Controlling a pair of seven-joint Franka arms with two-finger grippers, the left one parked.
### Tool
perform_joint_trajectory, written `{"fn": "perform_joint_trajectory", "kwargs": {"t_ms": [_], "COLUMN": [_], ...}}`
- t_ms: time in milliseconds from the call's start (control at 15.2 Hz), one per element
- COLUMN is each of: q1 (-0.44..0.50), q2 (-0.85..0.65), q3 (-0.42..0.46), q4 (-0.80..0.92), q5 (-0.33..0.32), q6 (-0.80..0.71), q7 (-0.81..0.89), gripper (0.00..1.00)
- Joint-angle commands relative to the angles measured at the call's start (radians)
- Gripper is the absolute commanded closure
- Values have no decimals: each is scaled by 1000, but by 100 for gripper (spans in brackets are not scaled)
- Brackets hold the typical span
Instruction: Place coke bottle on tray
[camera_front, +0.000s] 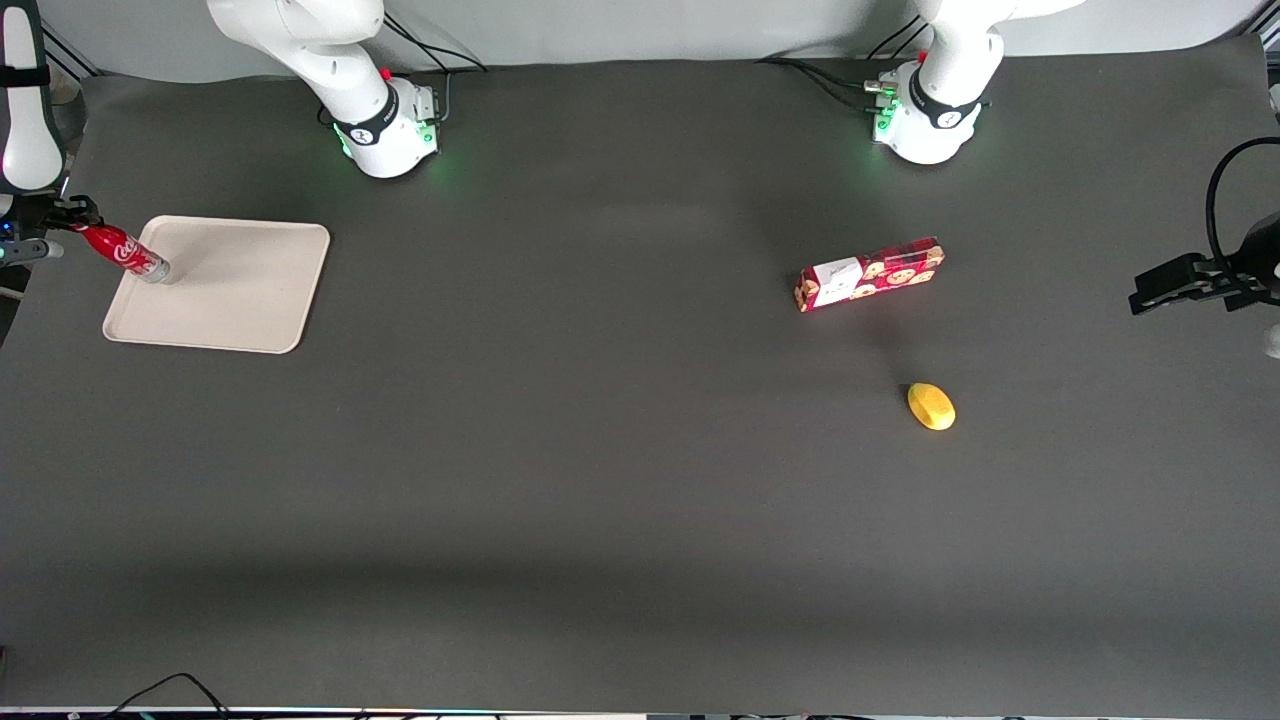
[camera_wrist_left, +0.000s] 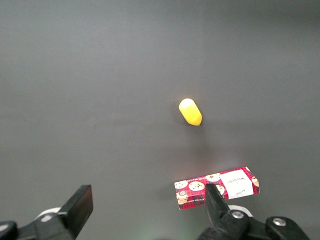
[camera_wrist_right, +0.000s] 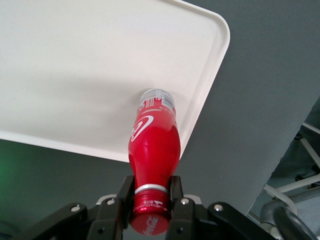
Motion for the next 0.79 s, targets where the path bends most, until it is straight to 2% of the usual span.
{"fn": "perform_joint_trajectory", "kwargs": {"t_ms": [0,723], "q1": [-22,-34], "q2": [19,60], "q3": [3,6], "q4": [5,-5], "q5": [-31,-25], "q6": [37,123], "q7": [-29,-48], "gripper": [100,100]}}
